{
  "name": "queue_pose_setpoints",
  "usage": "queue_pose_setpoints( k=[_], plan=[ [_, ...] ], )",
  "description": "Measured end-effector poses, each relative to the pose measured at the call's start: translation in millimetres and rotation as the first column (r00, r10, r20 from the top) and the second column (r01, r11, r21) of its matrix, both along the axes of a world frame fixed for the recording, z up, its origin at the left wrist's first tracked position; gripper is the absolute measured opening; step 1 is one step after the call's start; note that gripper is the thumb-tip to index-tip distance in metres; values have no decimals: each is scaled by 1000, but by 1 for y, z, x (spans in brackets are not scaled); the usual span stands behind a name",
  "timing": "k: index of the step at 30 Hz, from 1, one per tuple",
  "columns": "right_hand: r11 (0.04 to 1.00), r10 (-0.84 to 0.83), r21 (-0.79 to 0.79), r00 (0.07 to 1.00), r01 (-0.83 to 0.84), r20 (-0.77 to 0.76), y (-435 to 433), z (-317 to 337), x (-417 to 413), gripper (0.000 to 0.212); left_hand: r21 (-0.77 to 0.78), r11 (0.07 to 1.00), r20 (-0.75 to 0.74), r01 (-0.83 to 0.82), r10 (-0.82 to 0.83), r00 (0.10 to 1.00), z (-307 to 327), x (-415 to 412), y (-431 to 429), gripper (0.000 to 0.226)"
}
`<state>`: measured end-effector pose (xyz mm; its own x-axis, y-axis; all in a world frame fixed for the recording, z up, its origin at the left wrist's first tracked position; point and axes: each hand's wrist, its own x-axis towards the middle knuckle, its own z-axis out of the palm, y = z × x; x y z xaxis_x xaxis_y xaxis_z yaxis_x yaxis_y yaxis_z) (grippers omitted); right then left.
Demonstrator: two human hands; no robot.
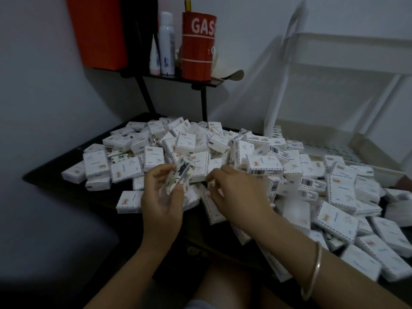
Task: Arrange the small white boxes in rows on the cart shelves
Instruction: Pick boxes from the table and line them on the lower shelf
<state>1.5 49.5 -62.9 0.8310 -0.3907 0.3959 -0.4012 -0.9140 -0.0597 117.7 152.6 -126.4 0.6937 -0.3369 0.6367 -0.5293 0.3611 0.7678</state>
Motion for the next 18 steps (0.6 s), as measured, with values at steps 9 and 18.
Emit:
queue_pose_setpoints(
  k=[9, 18],
  plan=[
    [976, 147, -152, 986, -158, -80, -39, 41, 156, 32, -51, 962, -120, -269, 262, 958, 13, 77, 10, 40],
    [974, 161, -78, 889, -214, -428, -70, 30, 269, 34, 39, 933, -92, -357, 359, 929, 18, 124, -2, 45]
  ],
)
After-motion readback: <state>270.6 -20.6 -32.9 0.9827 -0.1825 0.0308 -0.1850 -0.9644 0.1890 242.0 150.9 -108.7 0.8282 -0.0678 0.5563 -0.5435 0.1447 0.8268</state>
